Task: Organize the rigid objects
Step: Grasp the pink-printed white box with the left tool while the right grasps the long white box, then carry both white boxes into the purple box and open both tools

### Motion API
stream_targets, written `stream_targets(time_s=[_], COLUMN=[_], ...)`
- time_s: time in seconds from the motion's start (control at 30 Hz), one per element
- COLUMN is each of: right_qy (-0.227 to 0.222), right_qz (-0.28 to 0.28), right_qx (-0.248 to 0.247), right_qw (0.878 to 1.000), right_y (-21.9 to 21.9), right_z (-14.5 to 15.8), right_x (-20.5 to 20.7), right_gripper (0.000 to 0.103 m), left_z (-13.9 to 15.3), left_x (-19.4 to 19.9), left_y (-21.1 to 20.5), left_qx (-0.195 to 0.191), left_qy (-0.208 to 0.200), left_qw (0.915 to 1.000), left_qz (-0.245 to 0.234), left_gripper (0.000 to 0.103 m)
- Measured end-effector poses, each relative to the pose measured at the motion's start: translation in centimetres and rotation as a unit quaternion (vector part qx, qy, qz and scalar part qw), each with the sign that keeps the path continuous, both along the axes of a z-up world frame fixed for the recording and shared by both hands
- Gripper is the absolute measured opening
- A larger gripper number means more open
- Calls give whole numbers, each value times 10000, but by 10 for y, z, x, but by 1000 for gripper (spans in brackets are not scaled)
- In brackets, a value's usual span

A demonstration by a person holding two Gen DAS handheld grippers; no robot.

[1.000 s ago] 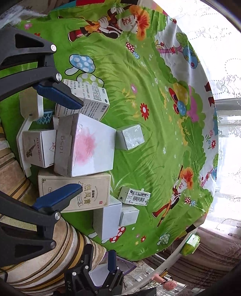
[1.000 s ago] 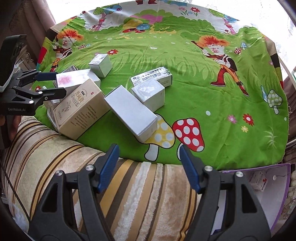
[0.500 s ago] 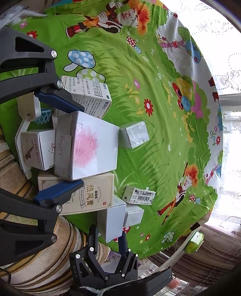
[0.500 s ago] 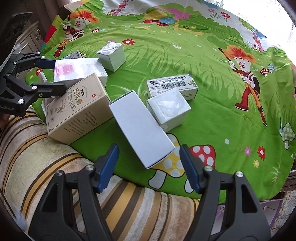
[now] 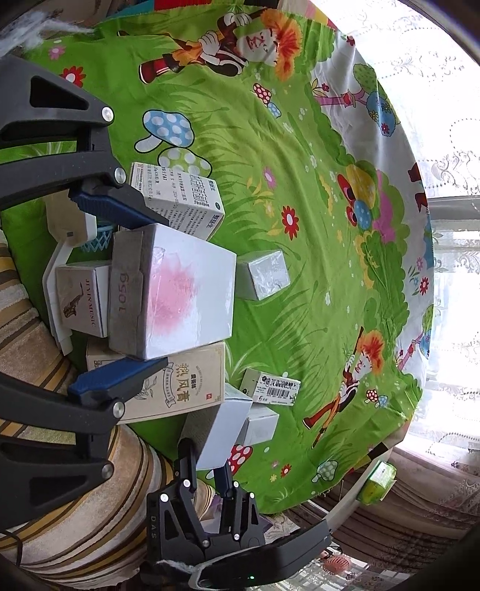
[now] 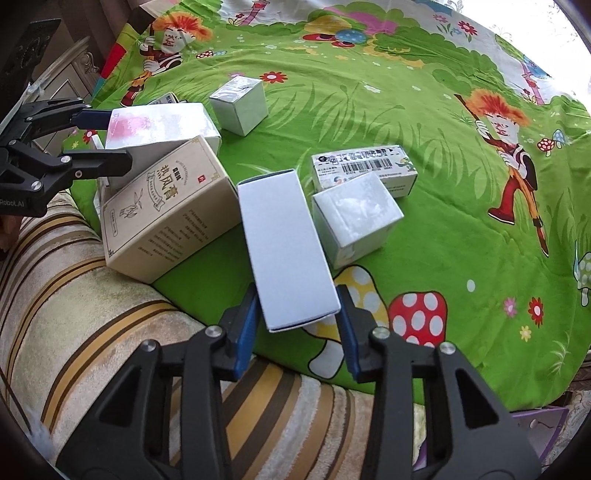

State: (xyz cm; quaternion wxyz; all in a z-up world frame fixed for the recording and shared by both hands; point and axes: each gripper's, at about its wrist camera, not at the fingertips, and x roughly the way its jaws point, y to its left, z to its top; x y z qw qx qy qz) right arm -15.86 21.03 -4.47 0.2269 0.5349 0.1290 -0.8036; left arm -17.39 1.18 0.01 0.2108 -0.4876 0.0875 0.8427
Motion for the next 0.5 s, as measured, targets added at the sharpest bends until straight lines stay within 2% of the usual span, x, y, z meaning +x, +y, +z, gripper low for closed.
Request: stream_targets(time_s=[0.33, 0.5], right_qy=[309, 463], right_qz=[-243, -421], right_qx=[-446, -599], right_qw=[9982, 9962], right_y=[11, 14], right_z=[23, 34], right_x=[24, 44], right_gripper=[42, 42], left_z=[25, 48], left_x=[23, 47], left_y=[-19, -26], left_qx=[339, 551], left_qy=[319, 655], left_qw=[9982, 9947], left_qz=[367, 573], left_gripper=[66, 66])
